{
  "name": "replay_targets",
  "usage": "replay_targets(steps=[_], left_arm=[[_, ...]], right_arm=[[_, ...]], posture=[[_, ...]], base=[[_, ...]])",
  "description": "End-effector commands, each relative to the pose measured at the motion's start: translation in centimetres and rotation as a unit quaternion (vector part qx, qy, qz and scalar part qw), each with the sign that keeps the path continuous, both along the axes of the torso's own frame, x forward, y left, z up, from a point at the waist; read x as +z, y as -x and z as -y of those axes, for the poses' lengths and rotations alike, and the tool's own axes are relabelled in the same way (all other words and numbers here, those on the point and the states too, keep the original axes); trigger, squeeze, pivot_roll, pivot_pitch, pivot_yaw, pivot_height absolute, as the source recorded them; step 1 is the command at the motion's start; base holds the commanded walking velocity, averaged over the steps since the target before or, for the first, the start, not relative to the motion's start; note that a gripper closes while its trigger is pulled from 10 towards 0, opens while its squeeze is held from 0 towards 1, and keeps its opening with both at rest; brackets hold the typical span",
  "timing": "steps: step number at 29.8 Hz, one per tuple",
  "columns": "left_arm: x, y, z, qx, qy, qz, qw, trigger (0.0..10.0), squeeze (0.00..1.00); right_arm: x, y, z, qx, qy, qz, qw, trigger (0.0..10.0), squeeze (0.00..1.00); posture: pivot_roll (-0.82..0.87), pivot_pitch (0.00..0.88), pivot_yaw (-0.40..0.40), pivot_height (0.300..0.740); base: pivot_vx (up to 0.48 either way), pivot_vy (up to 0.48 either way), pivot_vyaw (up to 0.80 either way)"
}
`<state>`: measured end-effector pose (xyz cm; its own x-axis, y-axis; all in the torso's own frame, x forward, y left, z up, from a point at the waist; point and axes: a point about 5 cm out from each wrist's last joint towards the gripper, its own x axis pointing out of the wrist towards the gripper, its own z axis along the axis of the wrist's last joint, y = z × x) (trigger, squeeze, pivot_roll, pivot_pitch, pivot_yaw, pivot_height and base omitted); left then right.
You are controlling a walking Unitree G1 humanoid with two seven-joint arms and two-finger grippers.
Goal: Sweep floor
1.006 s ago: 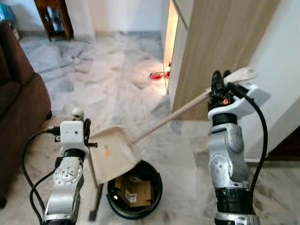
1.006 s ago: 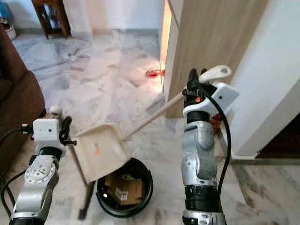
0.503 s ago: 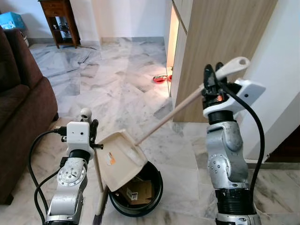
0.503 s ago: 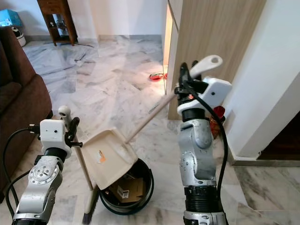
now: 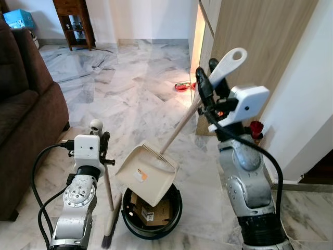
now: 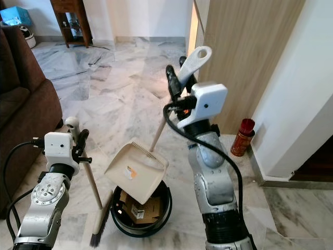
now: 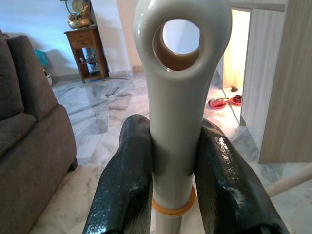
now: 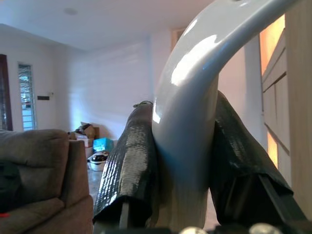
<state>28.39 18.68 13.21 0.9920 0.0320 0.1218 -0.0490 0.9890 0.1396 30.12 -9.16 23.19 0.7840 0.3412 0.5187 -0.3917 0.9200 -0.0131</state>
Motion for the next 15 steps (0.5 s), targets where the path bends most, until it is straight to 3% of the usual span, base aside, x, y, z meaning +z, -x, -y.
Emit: replay_targets(steps=[1,7,15], left_arm=[[1.6,-0.1,0.3,-0.013,-0.011,0.038,0.999,10.0,0.0],[1.7,-0.2,0.1,-0.007,-0.013,0.039,0.999,10.0,0.0],[1.7,-0.2,0.2,-0.01,-0.014,0.039,0.999,10.0,0.0]], right_arm=[[2.5,1.1,-0.2,0.009,-0.011,0.062,0.998,10.0,0.0],[3.2,1.9,-1.2,0.025,0.028,0.094,0.995,10.0,0.0],[3.2,2.3,-1.6,0.034,0.038,0.098,0.994,10.0,0.0]], posture=[[0.06,0.0,0.027,0.74],[0.07,0.0,0.028,0.74],[0.07,0.0,0.029,0.74]], base=[[0.0,0.0,0.0],[0.0,0.0,0.0],[0.0,0.0,0.0]])
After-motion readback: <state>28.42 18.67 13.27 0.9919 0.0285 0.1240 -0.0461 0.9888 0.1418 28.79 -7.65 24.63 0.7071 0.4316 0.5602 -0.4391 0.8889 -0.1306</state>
